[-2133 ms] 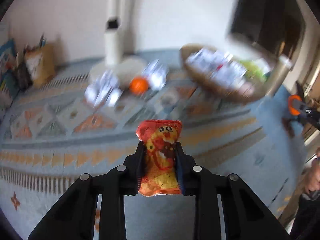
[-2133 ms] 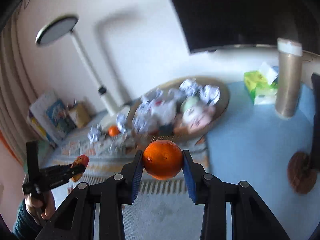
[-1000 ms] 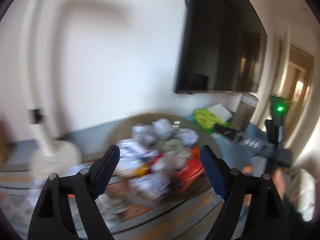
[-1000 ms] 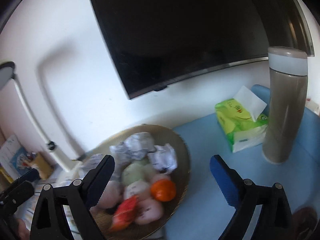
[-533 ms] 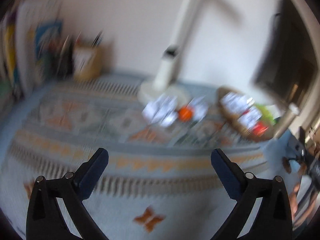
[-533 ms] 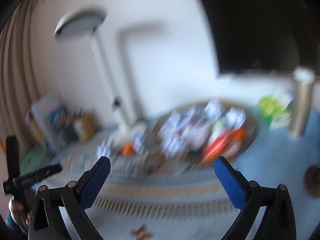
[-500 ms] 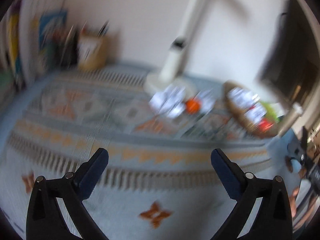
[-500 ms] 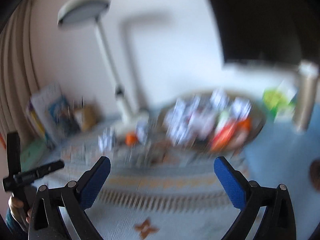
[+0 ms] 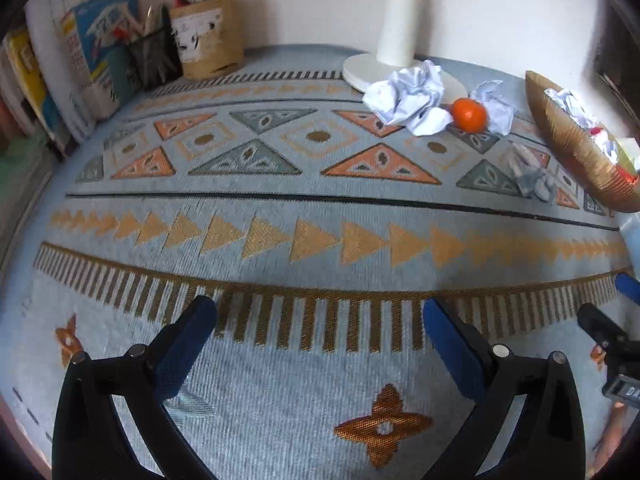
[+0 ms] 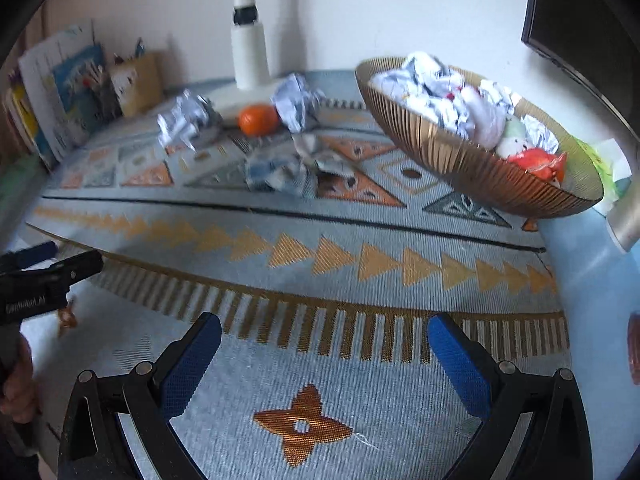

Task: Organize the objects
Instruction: 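Move both open tools back toward the rug, then grasp a grid paper ball with the left tool while the right tool grasps the plaid bow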

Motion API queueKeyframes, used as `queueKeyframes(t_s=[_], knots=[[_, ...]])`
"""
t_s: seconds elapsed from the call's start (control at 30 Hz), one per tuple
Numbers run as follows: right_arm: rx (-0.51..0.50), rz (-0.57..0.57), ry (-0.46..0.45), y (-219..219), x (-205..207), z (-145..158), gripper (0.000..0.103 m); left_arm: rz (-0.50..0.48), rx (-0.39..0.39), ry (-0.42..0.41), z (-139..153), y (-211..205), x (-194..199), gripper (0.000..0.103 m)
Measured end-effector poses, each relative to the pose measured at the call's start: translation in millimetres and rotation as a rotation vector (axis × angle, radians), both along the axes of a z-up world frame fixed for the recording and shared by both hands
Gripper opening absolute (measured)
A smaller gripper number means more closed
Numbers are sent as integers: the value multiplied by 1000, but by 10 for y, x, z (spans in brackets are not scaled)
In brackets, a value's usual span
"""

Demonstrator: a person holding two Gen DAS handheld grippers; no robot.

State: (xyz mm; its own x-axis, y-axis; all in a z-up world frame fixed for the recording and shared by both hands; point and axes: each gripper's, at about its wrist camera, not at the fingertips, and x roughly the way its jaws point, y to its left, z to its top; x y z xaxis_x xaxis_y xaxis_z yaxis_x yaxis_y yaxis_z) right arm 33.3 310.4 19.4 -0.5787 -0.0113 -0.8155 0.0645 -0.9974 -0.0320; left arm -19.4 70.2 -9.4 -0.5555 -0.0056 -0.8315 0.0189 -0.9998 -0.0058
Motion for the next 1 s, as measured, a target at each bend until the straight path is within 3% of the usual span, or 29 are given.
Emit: queueKeyframes(t_s=[0.07, 0.6, 0.8, 1.0], knots=[[-21, -9, -40, 27, -56, -54, 103, 1, 1, 3, 14, -16, 9, 103], [-15, 7, -66, 30, -54, -55, 103, -25, -3, -1, 26, -55, -31, 103], [-14, 17, -69, 36, -84, -59, 103, -111, 16, -45, 79, -72, -141, 102], [-46, 82, -123, -25, -187, 43, 103, -266, 112, 52, 423, 18, -526, 102]])
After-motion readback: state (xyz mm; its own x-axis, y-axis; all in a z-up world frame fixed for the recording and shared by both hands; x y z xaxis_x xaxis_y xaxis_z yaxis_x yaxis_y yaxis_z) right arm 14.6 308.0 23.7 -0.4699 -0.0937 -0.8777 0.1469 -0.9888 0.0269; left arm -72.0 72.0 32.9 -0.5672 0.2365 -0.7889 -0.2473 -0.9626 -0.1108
